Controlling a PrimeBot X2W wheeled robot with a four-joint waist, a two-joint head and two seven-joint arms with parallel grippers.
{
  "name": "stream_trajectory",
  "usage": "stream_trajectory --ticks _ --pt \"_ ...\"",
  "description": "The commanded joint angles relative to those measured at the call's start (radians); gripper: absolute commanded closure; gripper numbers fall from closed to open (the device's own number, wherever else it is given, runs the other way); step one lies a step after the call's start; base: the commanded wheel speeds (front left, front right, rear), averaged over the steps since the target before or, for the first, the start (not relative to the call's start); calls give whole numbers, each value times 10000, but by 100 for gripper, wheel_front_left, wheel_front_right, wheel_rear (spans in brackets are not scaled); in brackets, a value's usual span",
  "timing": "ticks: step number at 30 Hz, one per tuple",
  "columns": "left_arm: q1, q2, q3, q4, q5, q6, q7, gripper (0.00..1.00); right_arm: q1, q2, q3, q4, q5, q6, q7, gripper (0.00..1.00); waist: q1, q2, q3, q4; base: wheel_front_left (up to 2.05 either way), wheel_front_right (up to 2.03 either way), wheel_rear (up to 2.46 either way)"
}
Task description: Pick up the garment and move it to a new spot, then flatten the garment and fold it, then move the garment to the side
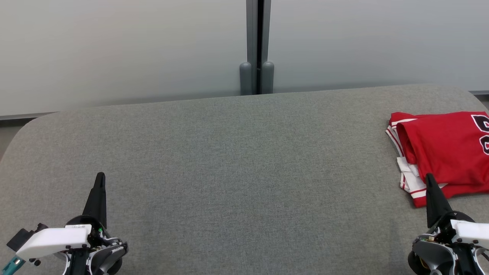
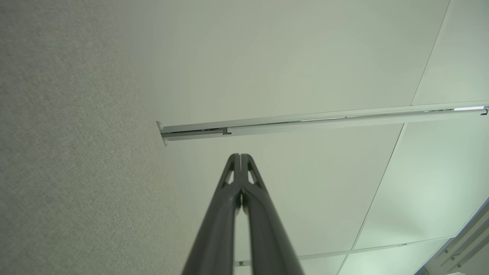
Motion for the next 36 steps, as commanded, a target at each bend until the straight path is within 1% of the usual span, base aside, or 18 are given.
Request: stream_trajectory --ticks 1,36 --pt "-97 21 23 6 -12 -44 24 100 -106 -5 -14 16 -62 4 55 100 0 -1 0 0 0 0 0" --pt "-97 21 21 5 -13 -44 23 100 -107 3 -21 16 -74 4 58 100 0 -1 0 0 0 0 0"
